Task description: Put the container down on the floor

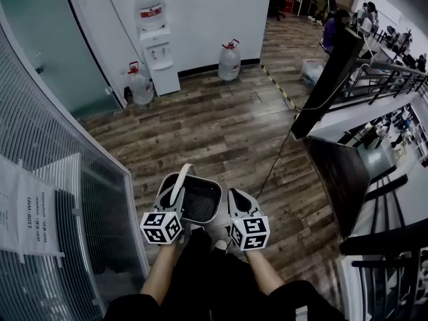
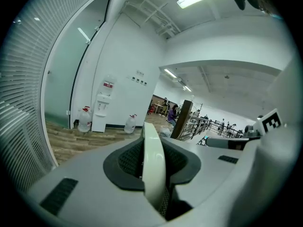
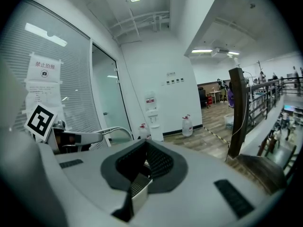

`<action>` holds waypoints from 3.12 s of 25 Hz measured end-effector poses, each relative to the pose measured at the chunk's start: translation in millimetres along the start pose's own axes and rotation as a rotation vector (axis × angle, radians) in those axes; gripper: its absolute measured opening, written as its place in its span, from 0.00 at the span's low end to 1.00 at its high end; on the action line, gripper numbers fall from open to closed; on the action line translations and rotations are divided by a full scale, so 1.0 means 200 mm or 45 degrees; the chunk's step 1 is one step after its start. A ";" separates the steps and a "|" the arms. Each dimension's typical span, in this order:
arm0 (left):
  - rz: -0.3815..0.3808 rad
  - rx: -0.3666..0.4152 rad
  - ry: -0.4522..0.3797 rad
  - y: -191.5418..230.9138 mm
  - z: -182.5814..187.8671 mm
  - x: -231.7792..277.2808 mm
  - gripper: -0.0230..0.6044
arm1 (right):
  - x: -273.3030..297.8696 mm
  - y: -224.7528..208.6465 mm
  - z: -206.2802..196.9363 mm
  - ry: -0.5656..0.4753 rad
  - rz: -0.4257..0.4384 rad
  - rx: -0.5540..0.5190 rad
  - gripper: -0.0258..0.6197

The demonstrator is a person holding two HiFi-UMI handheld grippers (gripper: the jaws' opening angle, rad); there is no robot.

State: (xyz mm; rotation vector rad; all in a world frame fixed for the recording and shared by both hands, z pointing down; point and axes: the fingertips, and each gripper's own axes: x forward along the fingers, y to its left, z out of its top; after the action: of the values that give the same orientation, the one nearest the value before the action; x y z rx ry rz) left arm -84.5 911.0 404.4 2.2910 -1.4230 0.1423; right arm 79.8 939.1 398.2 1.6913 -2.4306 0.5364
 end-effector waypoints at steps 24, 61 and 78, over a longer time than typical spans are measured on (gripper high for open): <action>-0.096 0.014 0.071 0.33 0.27 0.72 0.17 | 0.83 -0.07 0.30 0.073 0.034 -0.057 0.06; -0.156 0.039 0.079 0.72 0.52 1.15 0.17 | 1.37 -0.04 0.39 0.110 -0.041 -0.061 0.06; -0.077 0.068 0.131 0.77 0.62 1.52 0.17 | 1.75 -0.25 0.51 0.131 0.061 -0.057 0.06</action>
State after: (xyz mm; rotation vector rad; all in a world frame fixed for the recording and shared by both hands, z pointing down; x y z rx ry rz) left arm -95.5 549.5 434.5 2.3310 -1.3126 0.2784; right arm 9.4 579.2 422.1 1.5521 -2.3978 0.5564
